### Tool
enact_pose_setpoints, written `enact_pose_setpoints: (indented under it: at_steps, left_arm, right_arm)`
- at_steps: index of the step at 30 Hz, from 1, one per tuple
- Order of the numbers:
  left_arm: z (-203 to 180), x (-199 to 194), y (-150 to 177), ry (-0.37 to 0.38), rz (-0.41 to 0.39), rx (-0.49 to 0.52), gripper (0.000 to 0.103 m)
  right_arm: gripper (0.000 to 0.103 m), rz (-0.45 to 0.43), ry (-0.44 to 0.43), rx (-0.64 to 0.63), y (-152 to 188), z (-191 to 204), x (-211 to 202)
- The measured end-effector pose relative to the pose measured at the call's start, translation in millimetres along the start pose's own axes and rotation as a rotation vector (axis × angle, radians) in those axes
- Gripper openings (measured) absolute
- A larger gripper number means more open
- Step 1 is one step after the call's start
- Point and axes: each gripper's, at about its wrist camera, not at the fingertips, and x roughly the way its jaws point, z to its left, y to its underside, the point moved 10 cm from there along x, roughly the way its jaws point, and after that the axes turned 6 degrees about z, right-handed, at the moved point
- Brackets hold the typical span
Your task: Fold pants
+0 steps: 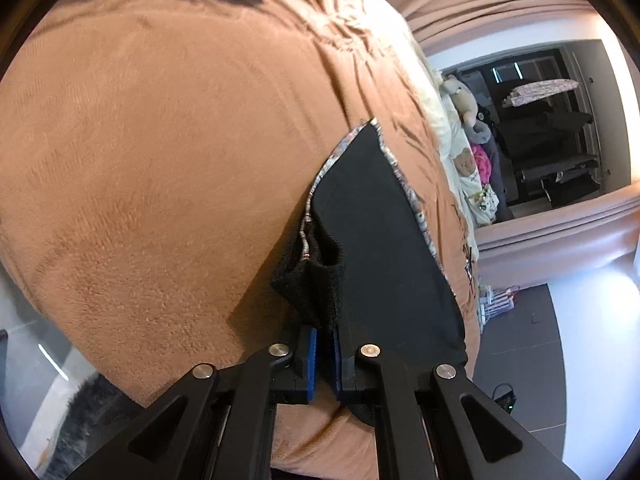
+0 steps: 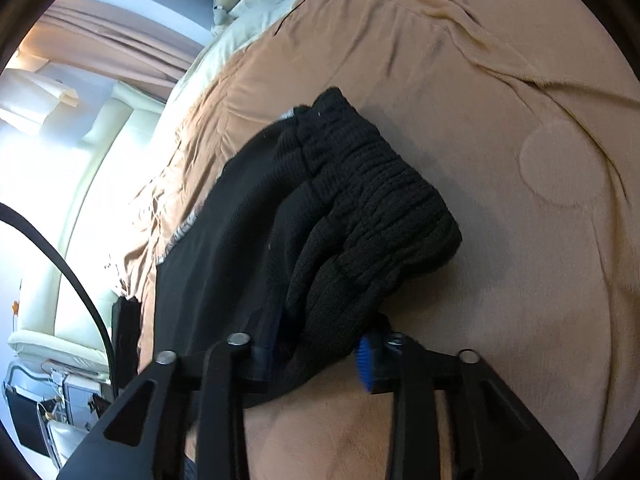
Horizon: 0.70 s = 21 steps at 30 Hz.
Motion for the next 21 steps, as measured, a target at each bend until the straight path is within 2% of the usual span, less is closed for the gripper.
enact_pose_setpoints:
  at_steps: [1, 3, 4, 6, 8, 15, 21]
  left_arm:
    - [2, 2, -1, -0.007, 0.005, -0.003, 0.006]
    - [2, 7, -2, -0.011, 0.015, -0.001, 0.009]
    - [3, 8, -2, -0.009, 0.018, -0.004, 0.011]
    - [5, 11, -2, 0.007, 0.020, -0.018, 0.028]
    - [4, 12, -4, 0.024, 0.016, -0.020, 0.038]
    - [-5, 20, -7, 0.043, 0.024, 0.014, 0.040]
    - [-7, 22, -6, 0.058, 0.024, 0.030, 0.040]
  right_arm:
    - [0.050, 0.002, 0.002, -0.009, 1, 2, -2]
    - [0.059, -0.001, 0.005, -0.034, 5, 9, -10]
    - [0.059, -0.002, 0.006, -0.045, 8, 11, -13]
    - [0.060, -0.002, 0.011, -0.070, 14, 15, -22]
    - [0.059, -0.001, 0.034, -0.105, 23, 21, -30]
    - [0.059, -0.034, 0.082, -0.219, 56, 52, -59]
    - [0.056, -0.049, 0.096, -0.307, 65, 88, -60]
